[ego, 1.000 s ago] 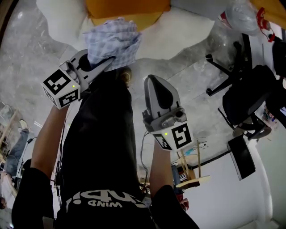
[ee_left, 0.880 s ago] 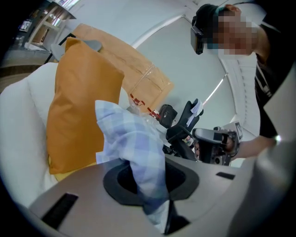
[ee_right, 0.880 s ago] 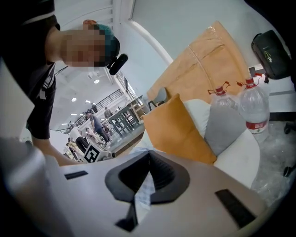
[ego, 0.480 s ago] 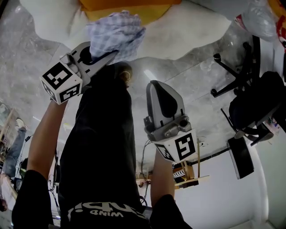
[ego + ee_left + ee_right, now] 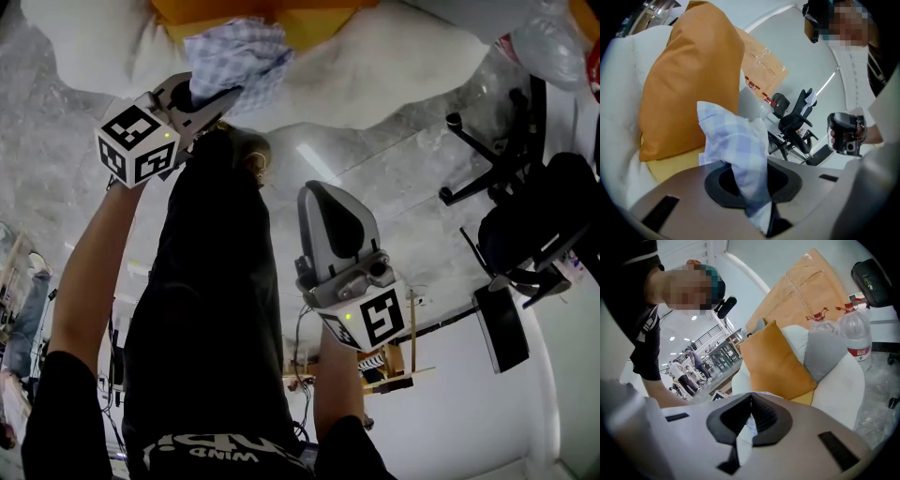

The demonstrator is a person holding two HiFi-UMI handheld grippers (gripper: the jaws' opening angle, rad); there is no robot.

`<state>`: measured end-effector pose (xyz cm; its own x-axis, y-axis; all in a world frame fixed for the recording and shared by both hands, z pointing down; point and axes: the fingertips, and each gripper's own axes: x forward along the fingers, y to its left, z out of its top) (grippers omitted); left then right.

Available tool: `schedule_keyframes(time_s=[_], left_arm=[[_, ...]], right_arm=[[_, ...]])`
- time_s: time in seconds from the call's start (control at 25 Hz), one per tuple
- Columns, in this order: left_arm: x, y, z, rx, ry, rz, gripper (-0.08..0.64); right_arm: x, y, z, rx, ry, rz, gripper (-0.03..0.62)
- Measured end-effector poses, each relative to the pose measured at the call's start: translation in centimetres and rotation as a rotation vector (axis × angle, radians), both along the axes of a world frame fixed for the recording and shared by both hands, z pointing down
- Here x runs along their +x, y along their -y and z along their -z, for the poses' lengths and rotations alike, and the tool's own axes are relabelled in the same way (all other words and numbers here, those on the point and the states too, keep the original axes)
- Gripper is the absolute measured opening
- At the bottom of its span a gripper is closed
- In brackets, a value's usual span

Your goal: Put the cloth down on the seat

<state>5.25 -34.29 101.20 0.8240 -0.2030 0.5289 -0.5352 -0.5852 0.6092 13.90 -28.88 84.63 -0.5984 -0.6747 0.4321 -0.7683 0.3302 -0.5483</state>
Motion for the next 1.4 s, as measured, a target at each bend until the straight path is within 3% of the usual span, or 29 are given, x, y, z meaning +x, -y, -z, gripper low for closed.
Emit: schedule_keyframes(time_s=[0.2, 0.68, 0.8, 1.2, 1.4], left_arm=[[-1.1, 0.2, -2.7, -0.015, 0.077, 0.024, 0.086], [-2.7, 1.2, -5.0, -0.036, 0.172, 0.069, 0.127], [-3.3, 1.4, -5.3, -0.037, 0.200, 0.078, 0.210], [-5.6, 2.4, -6.0, 0.018, 0.317, 0.139, 0.390], [-6.9, 3.4, -6.4, 0.077, 0.391, 0.193, 0.506]], right_arm=[[0.3, -0.1, -0.6, -0.007, 0.003, 0.006, 0.020], [0.6, 0.4, -0.8, -0.010, 0.018, -0.004, 0.020], [0.4, 0.6, -0.6, -0.006, 0.018, -0.002, 0.020], [-0.7, 0.9, -0.6, -0.005, 0.021, 0.023, 0.020], [-0.8, 0.9, -0.9, -0.016, 0.021, 0.029, 0.020]])
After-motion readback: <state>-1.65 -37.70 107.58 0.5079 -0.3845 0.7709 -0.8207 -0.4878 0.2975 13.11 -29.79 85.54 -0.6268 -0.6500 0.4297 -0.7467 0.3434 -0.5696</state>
